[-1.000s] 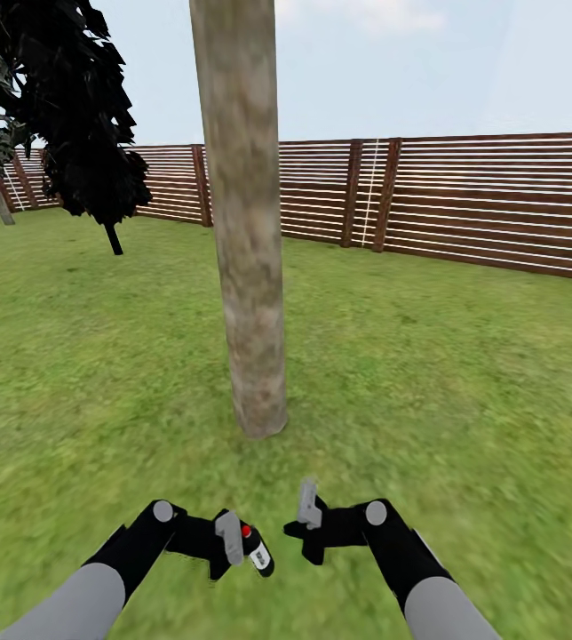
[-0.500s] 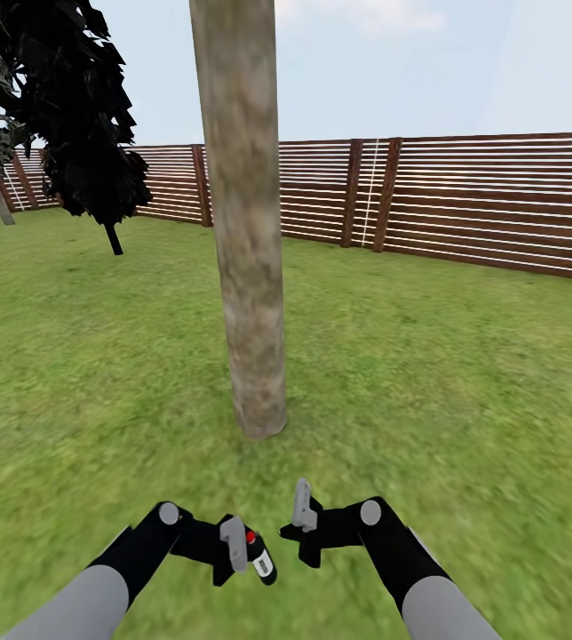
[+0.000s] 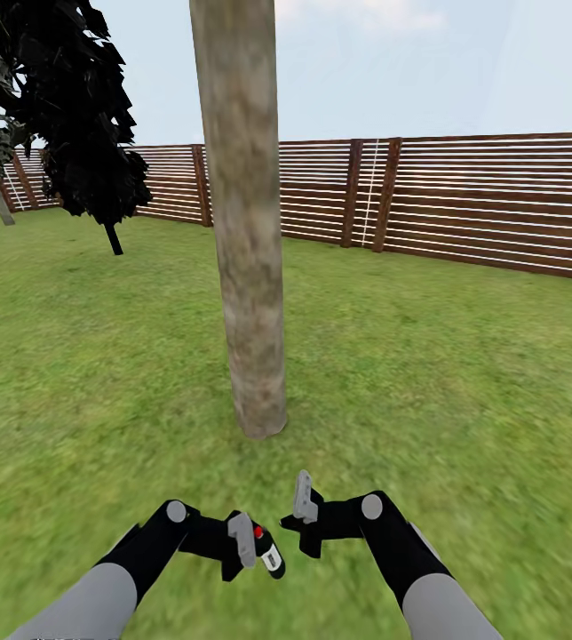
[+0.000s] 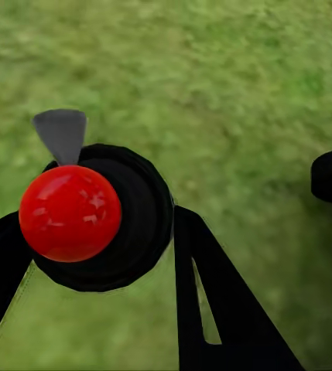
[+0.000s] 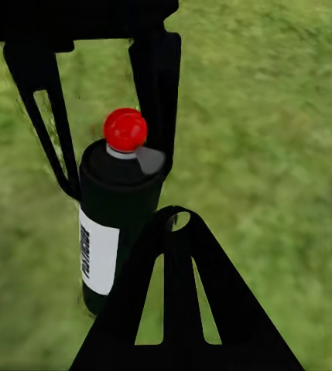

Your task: In the garden, pick up the pesticide atomizer on the floor and spray pesticide onto both trees until each tree trunk is fully covered.

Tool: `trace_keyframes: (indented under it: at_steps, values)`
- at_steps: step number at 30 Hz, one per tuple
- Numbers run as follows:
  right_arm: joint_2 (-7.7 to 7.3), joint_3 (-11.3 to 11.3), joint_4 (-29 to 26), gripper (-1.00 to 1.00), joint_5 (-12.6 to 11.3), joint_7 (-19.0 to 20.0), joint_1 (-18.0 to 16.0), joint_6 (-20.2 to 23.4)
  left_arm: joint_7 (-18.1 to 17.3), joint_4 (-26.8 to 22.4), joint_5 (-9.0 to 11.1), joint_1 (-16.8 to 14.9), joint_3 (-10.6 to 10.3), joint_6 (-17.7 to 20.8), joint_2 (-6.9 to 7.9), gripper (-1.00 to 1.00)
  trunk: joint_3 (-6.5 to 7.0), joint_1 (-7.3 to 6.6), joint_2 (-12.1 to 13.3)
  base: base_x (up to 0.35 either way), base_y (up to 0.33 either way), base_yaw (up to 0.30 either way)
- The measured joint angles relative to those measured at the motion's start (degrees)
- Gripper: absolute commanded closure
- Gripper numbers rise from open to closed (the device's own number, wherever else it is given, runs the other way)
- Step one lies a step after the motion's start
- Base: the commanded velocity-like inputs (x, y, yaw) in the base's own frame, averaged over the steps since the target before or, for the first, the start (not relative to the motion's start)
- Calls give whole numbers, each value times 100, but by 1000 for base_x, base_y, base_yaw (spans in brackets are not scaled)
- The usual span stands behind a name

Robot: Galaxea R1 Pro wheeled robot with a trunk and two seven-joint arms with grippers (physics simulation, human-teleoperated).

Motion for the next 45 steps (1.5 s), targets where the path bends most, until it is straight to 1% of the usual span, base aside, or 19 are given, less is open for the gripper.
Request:
trace_keyframes:
  at_steps: [3, 5, 9, 14, 17, 26, 36, 39, 41, 42, 43, 45]
  values:
    - [0, 0, 0, 100, 0, 1, -1, 0, 266, 6, 8, 2, 8, 1, -17, 100, 0, 0, 0, 0, 0, 0]
    - [0, 0, 0, 100, 0, 1, 1, 0, 322, 8, -11, 7, 11, 0, -60, 100, 0, 0, 0, 0, 0, 0]
    - [0, 0, 0, 100, 0, 0, 0, 0, 338, 9, -29, 18, 4, 0, -147, 100, 0, 0, 0, 0, 0, 0]
    - [0, 0, 0, 100, 0, 0, -1, 0, 338, 9, -21, 20, 7, 0, -185, 100, 0, 0, 0, 0, 0, 0]
    - [0, 0, 0, 100, 0, -1, -1, 0, 339, 9, -25, 20, 4, 0, -243, 100, 0, 0, 0, 0, 0, 0]
    - [0, 0, 0, 100, 0, 2, 2, 0, 338, 8, -4, 12, 3, 0, -312, 100, 0, 0, 0, 0, 0, 0]
    - [0, 0, 0, 100, 0, -1, 2, 0, 338, 4, -2, 7, 0, 0, -354, 100, 0, 0, 0, 0, 0, 0]
    - [0, 0, 0, 100, 0, 3, 1, 0, 338, 13, -21, -1, 13, 0, -323, 100, 0, 0, 0, 0, 0, 0]
    - [0, 0, 0, 100, 0, 2, 1, 0, 340, 23, -26, -10, 23, 1, -272, 100, 0, 0, 0, 0, 0, 0]
    - [0, 0, 5, 100, 0, 2, 2, 0, 339, 26, -37, -13, 25, 1, -210, 100, 0, 0, 0, 0, 0, 0]
    - [0, 0, 6, 100, 0, 3, 3, 0, 339, 27, -43, -14, 27, 2, -114, 100, 0, 0, 0, 0, 0, 0]
    - [0, 0, 8, 100, 0, 2, 3, 0, 339, 28, -45, -10, 32, 5, 149, 100, 0, 0, 0, 0, 0, 0]
